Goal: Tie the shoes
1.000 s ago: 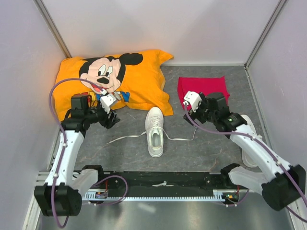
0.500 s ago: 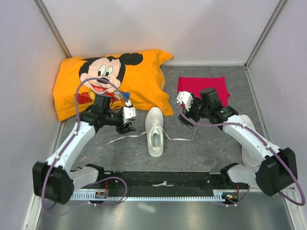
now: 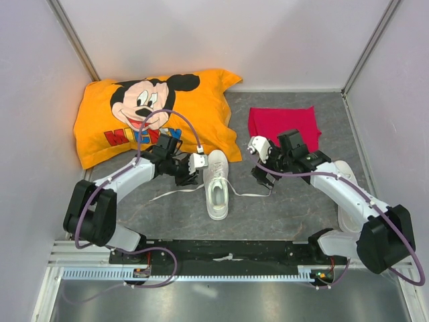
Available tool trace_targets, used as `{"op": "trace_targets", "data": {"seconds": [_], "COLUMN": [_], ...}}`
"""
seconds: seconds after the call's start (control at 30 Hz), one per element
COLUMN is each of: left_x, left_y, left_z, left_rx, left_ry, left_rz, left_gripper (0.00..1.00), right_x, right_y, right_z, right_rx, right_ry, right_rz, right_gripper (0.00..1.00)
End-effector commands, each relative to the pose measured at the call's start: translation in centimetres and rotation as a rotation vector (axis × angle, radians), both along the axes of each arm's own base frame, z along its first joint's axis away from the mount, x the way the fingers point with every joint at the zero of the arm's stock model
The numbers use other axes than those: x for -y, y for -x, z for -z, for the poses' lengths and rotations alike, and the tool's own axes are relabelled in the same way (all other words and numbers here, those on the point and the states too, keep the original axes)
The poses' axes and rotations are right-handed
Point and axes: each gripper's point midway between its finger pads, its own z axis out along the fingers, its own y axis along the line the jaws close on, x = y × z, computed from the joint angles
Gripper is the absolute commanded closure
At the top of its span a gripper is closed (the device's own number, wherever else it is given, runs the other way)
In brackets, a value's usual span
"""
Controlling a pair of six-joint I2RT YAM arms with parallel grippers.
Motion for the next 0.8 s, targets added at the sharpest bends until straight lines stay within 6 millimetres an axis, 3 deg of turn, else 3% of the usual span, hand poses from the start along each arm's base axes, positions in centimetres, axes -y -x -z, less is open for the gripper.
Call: {"op": "trace_targets", "data": {"seconds": [0.0, 0.4, 0.77], "left_x": [1.0, 2.3, 3.6], "left_y": [-1.7, -0.7, -0.6], "left_z": [0.0, 2.5, 2.0], "left_rx": [0.042, -0.03, -0.03], "left_ry": [0.001, -0.047, -0.013], "left_rz": [-0.009, 0.048, 0.079], "left_gripper": [0.65, 0.63, 0.69], "right_x": [0.8, 2.0, 1.9], "right_y": [0.6, 0.5, 0.5], "right_z": [-0.1, 0.9, 1.3], "right_rx": [0.001, -0.003, -0.01], "right_ry": [0.005, 0.057, 0.058], "right_rz": [0.04, 0.075, 0.069], "right_gripper": [0.02, 0.02, 0.02]}}
